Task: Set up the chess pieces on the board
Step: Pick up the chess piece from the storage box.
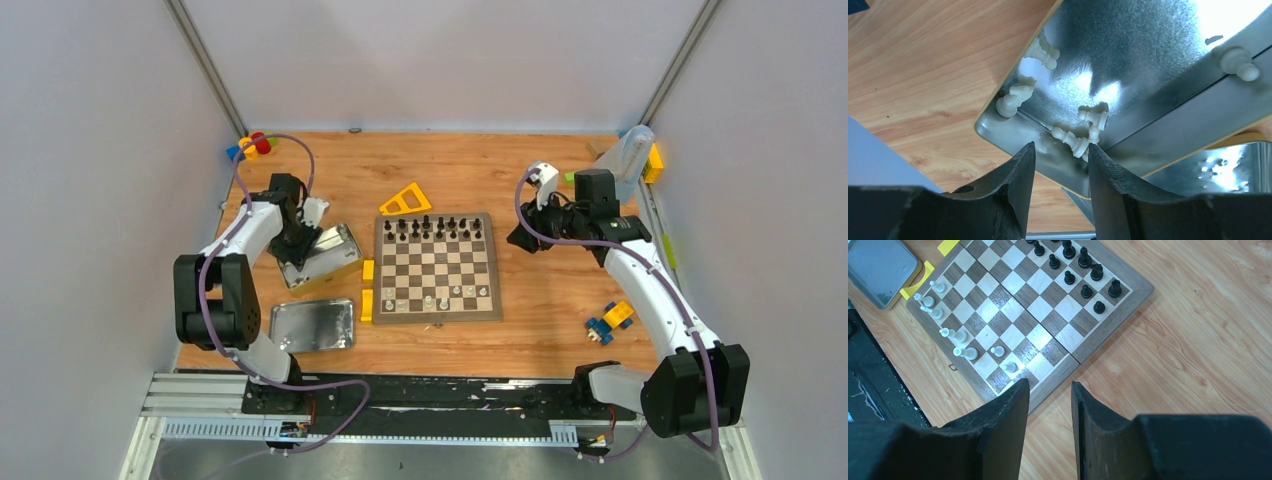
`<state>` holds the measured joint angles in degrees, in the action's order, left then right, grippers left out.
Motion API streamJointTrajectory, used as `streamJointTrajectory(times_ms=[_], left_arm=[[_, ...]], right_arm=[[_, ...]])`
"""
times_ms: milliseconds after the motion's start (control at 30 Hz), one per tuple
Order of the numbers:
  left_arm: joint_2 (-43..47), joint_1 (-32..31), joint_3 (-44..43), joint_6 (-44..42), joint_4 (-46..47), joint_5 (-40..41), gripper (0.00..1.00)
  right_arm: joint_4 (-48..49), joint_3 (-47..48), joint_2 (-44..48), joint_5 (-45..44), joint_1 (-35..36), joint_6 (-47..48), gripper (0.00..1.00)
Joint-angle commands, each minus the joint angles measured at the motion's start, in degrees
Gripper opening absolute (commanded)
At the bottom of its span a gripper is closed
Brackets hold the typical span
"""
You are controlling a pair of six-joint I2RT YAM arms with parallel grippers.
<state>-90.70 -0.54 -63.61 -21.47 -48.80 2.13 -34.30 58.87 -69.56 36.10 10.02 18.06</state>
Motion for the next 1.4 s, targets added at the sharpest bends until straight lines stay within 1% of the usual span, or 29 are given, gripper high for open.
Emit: streamJointTrajectory(times_ms=[0,133,433,667,800,867,933,1067,1100,1200,1367], left_arm=[[-1.38,0.27,1.48,-1.84,4.63,2.04,0.52],[-3.8,0.27,1.75,-2.32,6.6,3.49,0.54],[-7.03,0.27,2.17,-5.77,9.53,7.59,0.55],[-9.43,0.27,2.56,-8.88,10.26,7.73,0.55],[-10.21,0.27,3.49,-9.45,11.21,7.33,0.53],[-10.03,0.27,3.99,-9.4,11.76,6.76,0.51],[-9.62,0.27,4.47,-9.45,12.43,6.41,0.47],[-8.92,0.27,4.92,-9.8,13.46,5.43,0.35],[-8.65,0.27,4.91,-9.86,13.46,4.75,0.31],[-7.51,0.27,4.63,-9.6,12.96,2.02,0.23],[-3.65,0.27,4.41,-8.95,12.45,-0.46,0.15]], right_arm=[[2.44,0.11,0.97,2.77,-0.32,0.21,0.38],[2.24,0.04,1.57,3.83,-0.3,0.47,0.38],[0.64,0.28,1.05,4.33,-0.02,1.62,0.38],[0.64,0.12,1.01,4.68,-0.02,1.29,0.38],[0.64,-0.05,1.01,4.67,-0.06,1.18,0.38],[0.64,-0.07,1.01,4.68,-0.1,1.16,0.38],[0.6,0.0,0.92,4.76,-0.03,1.16,0.38],[0.55,0.02,0.83,4.95,-0.07,1.18,0.38],[0.53,0.02,0.83,4.92,-0.01,1.18,0.38],[0.53,-0.01,0.7,4.88,-0.12,1.18,0.37],[0.55,0.1,0.11,4.78,-0.16,1.16,0.37]])
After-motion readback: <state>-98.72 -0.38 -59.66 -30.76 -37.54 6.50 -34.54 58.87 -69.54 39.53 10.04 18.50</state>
